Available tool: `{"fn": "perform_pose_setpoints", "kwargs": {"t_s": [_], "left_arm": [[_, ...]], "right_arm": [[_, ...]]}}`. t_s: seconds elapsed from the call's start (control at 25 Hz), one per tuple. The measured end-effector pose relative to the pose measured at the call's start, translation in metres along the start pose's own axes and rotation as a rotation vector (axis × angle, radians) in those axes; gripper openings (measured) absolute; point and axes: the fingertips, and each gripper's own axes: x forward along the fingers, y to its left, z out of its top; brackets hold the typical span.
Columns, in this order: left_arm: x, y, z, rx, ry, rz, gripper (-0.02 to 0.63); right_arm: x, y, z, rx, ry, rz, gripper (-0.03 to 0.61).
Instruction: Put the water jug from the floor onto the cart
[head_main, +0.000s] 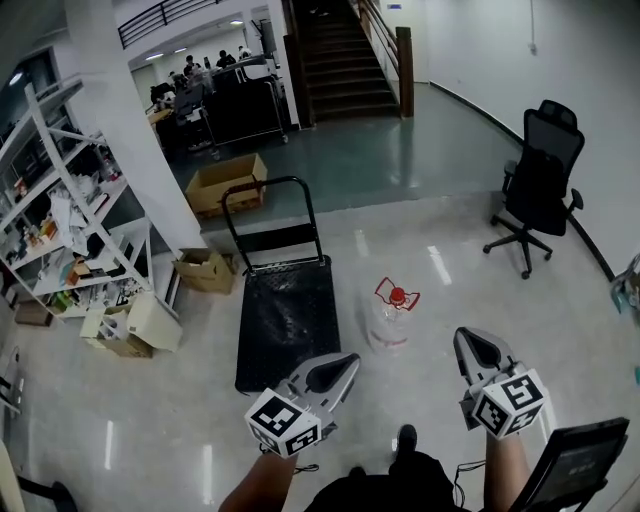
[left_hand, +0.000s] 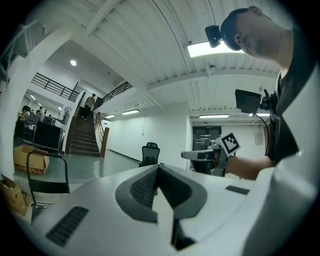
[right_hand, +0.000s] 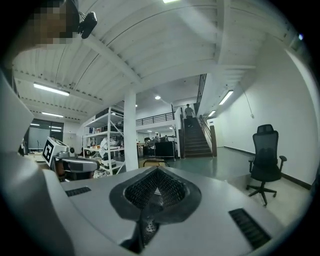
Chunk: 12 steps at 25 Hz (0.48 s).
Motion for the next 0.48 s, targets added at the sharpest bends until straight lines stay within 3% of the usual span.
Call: {"fn": "perform_pose_setpoints", "kwargs": {"t_s": [0.28,0.48], "left_arm": [[0.079,0.066,0.000,-0.026,0.023,0.052,0.002],[0.143,0.110,0.008,-0.057,0.022,0.081,0.002]], "right_arm": [[0.077,-0.077,0.011,0.019,-0.025,0.028,0.000],[0.128,-0.130,0.027,-0.001,-0.043,0.094,0.002]]}}
